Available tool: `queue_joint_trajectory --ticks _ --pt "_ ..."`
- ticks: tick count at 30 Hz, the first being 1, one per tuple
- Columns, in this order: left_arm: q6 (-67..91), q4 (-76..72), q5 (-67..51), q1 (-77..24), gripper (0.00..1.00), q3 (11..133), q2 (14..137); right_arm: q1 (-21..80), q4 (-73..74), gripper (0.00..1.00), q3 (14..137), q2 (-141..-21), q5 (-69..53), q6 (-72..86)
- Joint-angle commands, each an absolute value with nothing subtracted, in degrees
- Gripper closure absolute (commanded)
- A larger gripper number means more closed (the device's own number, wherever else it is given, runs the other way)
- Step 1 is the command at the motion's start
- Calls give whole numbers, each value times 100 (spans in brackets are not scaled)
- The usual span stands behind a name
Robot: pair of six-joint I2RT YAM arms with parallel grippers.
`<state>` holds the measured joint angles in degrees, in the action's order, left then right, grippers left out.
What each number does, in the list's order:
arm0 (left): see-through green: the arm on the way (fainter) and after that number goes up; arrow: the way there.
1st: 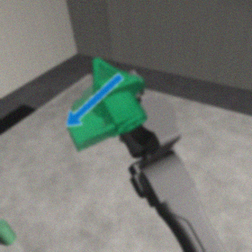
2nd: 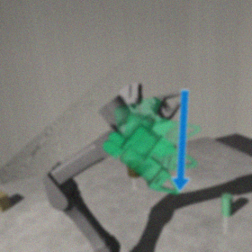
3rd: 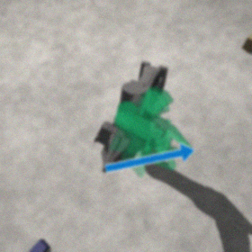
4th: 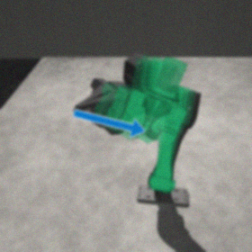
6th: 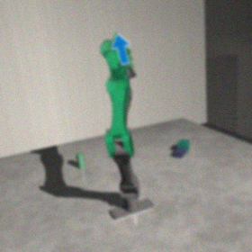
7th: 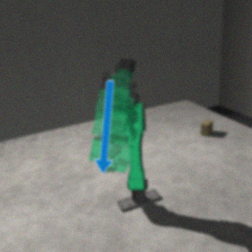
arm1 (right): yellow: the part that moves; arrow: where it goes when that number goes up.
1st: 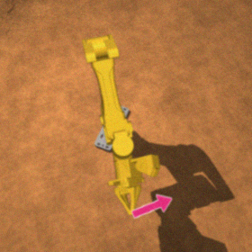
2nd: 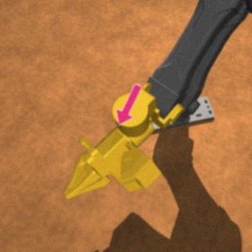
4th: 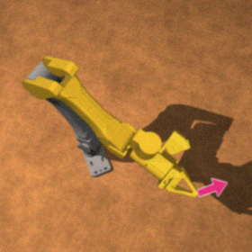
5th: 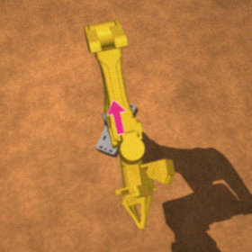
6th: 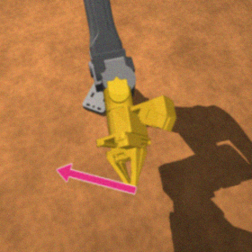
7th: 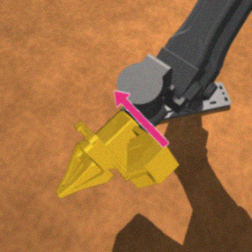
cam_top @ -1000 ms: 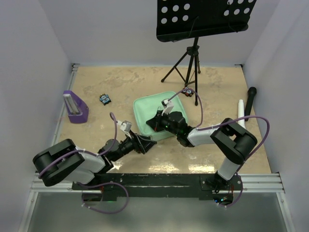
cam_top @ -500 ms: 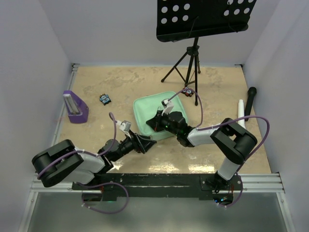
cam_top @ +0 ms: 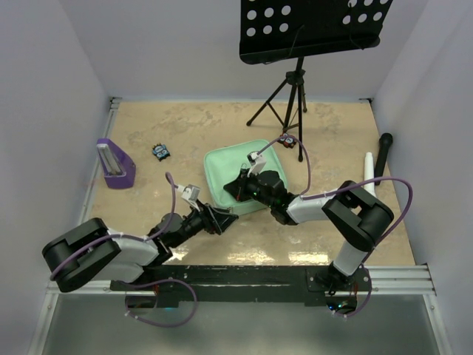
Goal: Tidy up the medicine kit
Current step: Zip the medicine box at the center of the board.
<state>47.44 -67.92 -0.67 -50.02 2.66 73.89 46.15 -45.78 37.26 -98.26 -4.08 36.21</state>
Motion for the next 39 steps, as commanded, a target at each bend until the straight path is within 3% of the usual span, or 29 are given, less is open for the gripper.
queue_joint_trajectory --ticks 1,14,24,39 --pt "4720 -6259 457 -4983 27 -545 7014 4649 -2988 100 3428 -10336 -527 3349" --pt "4658 -6240 194 -4983 26 -343 7391 4641 -3006 100 3428 -10336 -527 3349" --pt "4799 -7690 26 -4983 27 -316 8182 4649 -2988 100 3428 -10318 -545 3340" --pt "4684 -7724 26 -4983 27 -44 8402 4641 -3032 100 3428 -10336 -562 3340"
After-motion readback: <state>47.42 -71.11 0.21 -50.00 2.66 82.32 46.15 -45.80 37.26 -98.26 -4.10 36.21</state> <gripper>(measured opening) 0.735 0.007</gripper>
